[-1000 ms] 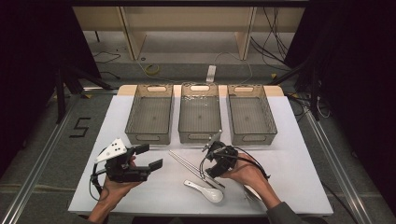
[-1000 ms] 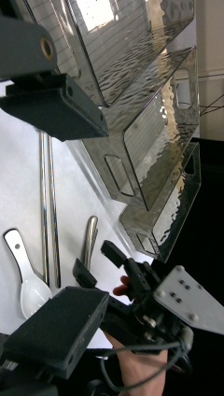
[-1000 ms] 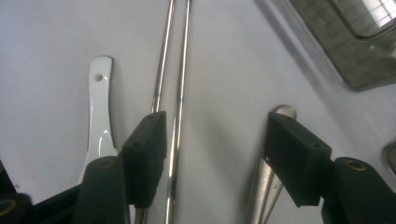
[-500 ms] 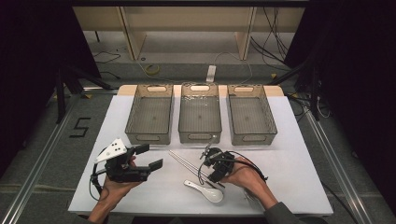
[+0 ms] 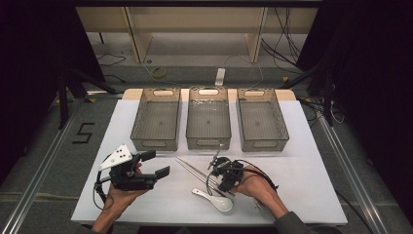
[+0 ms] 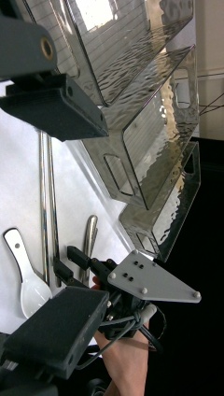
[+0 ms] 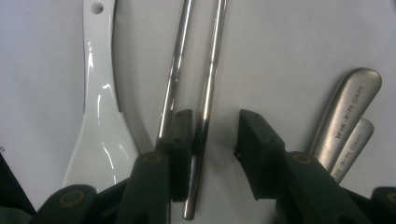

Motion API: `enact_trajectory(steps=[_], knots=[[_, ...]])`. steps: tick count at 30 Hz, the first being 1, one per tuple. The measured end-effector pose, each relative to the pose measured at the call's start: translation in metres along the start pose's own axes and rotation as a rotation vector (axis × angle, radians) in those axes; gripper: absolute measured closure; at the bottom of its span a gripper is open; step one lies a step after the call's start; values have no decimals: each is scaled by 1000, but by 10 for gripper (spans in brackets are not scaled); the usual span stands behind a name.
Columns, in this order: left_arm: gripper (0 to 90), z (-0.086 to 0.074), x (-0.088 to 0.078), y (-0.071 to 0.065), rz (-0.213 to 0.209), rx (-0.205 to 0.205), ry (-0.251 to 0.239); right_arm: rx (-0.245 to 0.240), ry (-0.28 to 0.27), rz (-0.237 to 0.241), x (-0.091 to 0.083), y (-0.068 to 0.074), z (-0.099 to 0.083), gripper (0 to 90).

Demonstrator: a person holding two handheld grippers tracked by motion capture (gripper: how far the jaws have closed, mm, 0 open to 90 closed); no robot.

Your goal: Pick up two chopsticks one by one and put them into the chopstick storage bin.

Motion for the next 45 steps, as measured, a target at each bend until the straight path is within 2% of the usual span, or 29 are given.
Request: enact_trajectory(steps=[15,23,25,26,32,34,38,41,42,44,45], knots=[[169,0,0,0,-1,0,-1,5,-1,0,1,1,0,839],[169,0,0,0,0,1,-1,5,-2,8,0,0,0,851],[169,0,-1,0,0,0,-2,8,-5,4,0,0,-1,852],[169,0,-1,0,0,0,0,3,-6,-12,-1,-2,-2,852],[169,0,0,0,2,-4,4,12,-36,-4,-8,-8,-8,853],[169,0,1,1,6,-5,12,12,-46,-14,-11,-10,-10,854],[169,-1,2,1,8,-14,21,17,-71,-20,-17,-11,-12,855],[169,-1,5,3,3,-49,36,20,-99,-21,-23,-12,-14,854],[169,-1,5,3,3,-49,36,20,-99,-21,-23,-12,-14,854],[169,-2,8,5,-10,-87,45,22,-122,-20,-31,-12,-16,855],[171,-2,8,5,-10,-87,45,20,-135,-31,-34,-12,-17,855]])
Point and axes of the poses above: each handheld gripper's, and its own axes: x roughly forward along the jaws, z roughly out of its top, y roughly to its left, the point moved 3 cm from there along x, roughly forward along the jaws, and after that the axes turned 14 degrees about y, right-handed, at the moved point
